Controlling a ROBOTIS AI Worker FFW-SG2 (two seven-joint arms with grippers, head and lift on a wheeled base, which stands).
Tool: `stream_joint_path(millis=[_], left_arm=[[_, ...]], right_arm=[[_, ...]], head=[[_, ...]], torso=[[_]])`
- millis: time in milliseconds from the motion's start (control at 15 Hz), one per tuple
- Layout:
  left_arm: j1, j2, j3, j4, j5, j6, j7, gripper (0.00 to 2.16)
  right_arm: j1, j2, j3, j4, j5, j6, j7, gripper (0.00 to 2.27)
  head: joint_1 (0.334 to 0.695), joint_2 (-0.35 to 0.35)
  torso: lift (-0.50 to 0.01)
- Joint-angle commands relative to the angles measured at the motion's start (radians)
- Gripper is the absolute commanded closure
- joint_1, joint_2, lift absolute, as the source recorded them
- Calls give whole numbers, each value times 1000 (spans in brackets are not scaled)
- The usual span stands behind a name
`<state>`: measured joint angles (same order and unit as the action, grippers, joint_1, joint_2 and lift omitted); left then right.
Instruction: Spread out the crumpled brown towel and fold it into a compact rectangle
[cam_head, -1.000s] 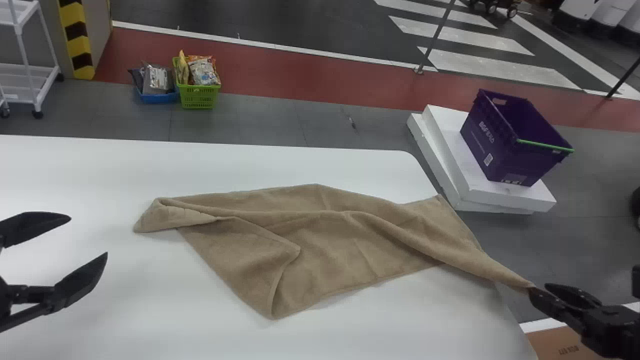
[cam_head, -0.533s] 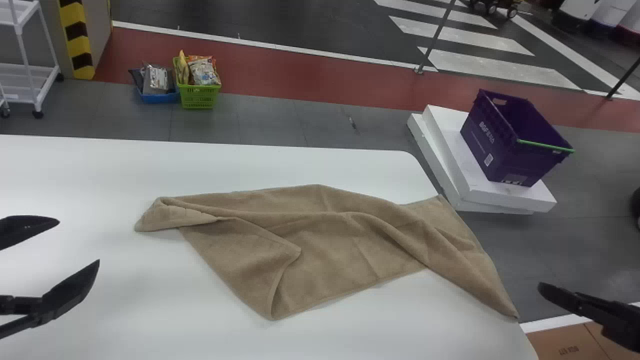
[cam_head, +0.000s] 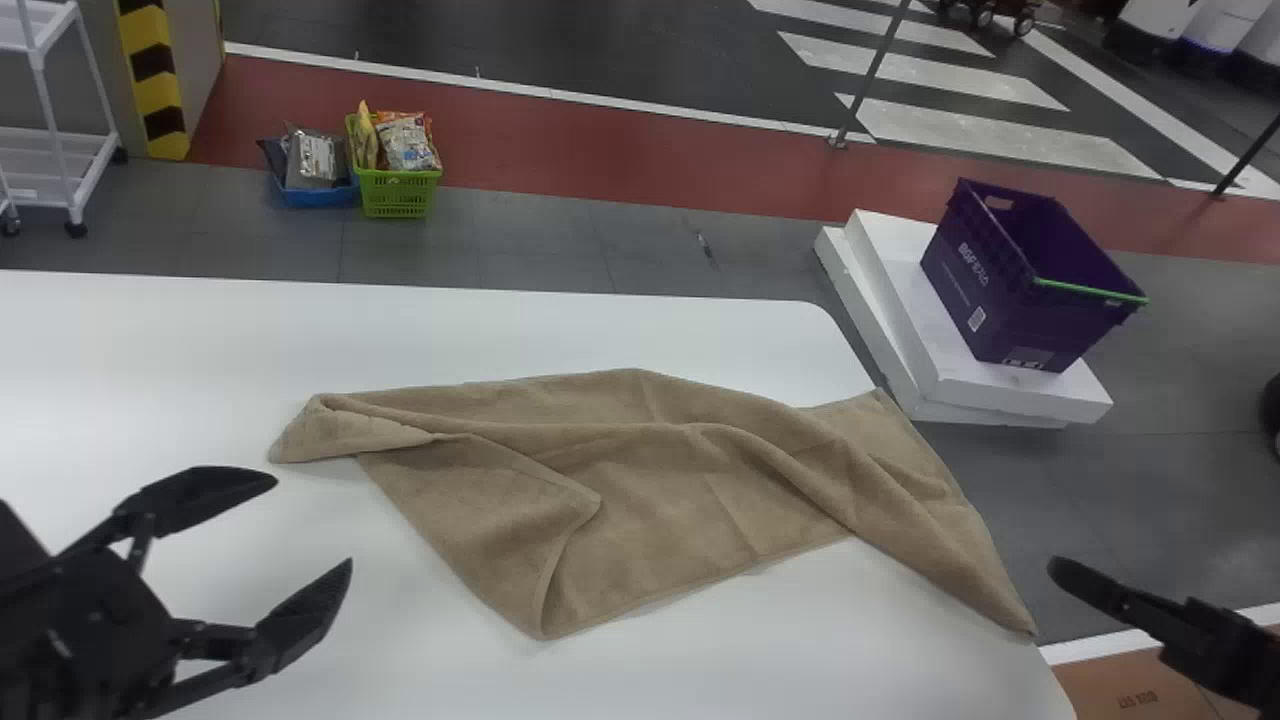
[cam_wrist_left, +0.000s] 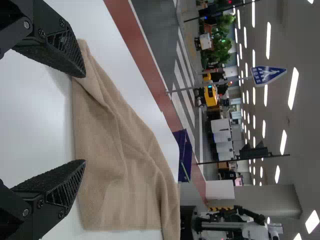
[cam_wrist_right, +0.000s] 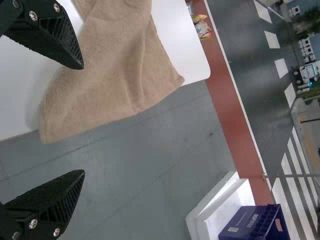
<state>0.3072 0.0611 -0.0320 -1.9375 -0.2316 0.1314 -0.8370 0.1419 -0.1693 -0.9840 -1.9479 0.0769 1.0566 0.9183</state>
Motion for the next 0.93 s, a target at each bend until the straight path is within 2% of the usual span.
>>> stream_joint_path(millis=[0, 200, 467, 867], left_arm=[[-14, -3, -75, 3, -12, 86, 42, 265], [-26, -10, -111, 3, 9, 199, 119, 265], [-26, -10, -105, 9, 11, 199, 118, 265], [-7, -4, -51, 2, 28, 196, 101, 265]], right_arm=[[-18, 33, 45, -39, -32, 10, -1, 83], [-24, 74, 136, -124, -40, 1, -15, 87], [-25, 114, 346, -161, 6, -2, -30, 100], [-36, 119, 623, -117, 83, -66, -138, 117]], head=[[695, -350], [695, -350], [695, -350], [695, -350]], torso=[[-127], [-127], [-127], [-127]])
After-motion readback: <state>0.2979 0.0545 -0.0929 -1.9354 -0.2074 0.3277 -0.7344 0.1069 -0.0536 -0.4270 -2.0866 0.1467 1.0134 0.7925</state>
